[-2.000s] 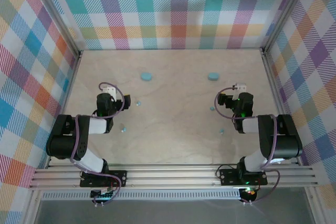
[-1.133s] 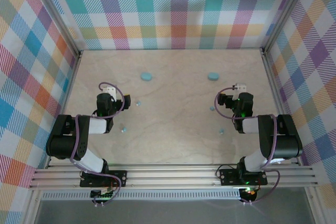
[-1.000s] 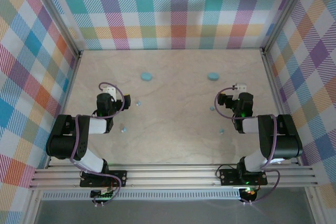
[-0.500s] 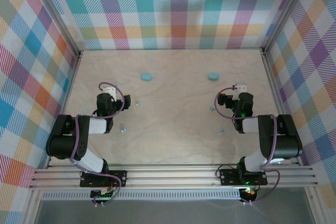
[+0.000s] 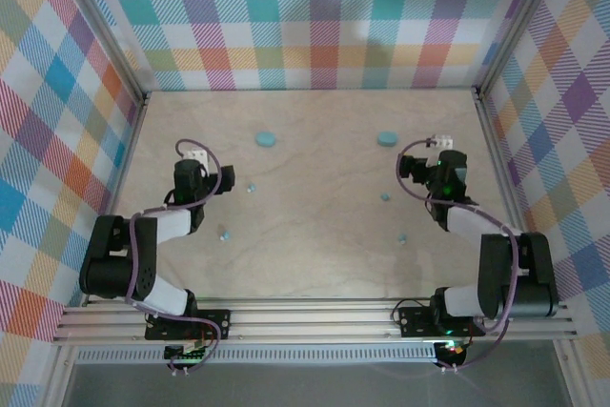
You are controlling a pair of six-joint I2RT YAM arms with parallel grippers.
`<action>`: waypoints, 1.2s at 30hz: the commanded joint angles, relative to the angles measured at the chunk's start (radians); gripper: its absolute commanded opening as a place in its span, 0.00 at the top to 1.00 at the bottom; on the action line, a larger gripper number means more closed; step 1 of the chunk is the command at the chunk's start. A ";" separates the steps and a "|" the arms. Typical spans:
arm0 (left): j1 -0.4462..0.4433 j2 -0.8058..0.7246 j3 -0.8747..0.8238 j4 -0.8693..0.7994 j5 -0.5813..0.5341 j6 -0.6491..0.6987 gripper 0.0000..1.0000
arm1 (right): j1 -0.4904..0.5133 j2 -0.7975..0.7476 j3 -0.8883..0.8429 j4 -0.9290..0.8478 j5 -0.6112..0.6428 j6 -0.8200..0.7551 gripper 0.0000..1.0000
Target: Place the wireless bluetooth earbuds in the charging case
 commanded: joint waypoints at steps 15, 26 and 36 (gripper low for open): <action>-0.003 0.372 0.785 -0.629 0.305 -0.326 0.22 | 0.297 0.449 0.747 -0.650 -0.183 0.158 0.20; -0.057 0.822 1.333 -0.906 0.379 -0.317 0.38 | 0.364 0.670 0.904 -0.668 -0.263 0.193 0.24; -0.104 0.951 1.443 -0.970 0.459 -0.309 0.49 | 0.370 0.713 0.909 -0.686 -0.269 0.195 0.34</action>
